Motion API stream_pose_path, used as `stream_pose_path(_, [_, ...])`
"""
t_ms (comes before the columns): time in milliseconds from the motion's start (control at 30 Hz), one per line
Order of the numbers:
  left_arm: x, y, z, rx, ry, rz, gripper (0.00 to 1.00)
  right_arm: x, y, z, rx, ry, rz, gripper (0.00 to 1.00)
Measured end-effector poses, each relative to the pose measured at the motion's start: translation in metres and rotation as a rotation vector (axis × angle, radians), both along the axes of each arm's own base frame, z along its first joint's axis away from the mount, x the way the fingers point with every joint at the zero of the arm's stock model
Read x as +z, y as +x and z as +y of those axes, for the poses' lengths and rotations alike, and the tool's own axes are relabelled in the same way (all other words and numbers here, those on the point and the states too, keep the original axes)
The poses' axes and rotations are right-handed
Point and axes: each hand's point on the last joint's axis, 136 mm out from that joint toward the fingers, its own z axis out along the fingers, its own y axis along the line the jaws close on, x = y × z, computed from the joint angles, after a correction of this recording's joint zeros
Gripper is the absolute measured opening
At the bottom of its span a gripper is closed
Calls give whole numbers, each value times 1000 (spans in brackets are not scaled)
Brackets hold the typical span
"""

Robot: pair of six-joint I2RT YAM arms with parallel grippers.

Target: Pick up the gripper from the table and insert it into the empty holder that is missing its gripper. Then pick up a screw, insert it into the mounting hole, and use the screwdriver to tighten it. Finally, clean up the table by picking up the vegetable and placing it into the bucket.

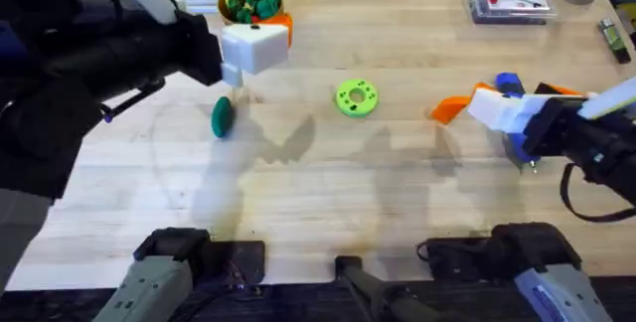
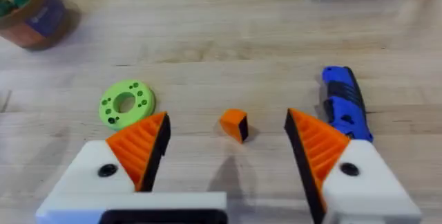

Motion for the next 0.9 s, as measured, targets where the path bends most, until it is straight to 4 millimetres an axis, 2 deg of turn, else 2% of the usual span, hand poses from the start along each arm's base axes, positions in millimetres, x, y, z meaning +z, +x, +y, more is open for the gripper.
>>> stream_pose_path(200, [5, -8, -1, 2, -1, -44, 985, 0, 0, 0, 0, 0, 1, 994])
stream_pose_path(233, [10, -23, -3, -7, -4, -172, 985, 0, 0, 0, 0, 0, 1, 994])
stream_pose_path(267, [8, -28, -4, -12, -5, -201, 985, 0, 0, 0, 0, 0, 1, 994])
stream_pose_path(467, [-32, -63, -6, -26, -10, -316, 985, 0, 0, 0, 0, 0, 1, 994])
stream_pose_path(600, [-50, -80, -7, -34, -15, -395, 985, 0, 0, 0, 0, 0, 1, 994])
stream_pose_path(733, [-59, -87, -8, -45, -20, -443, 985, 0, 0, 0, 0, 0, 2, 994])
stream_pose_path(900, [-77, -81, -13, -72, -61, -479, 987, 0, 0, 0, 0, 0, 2, 994])
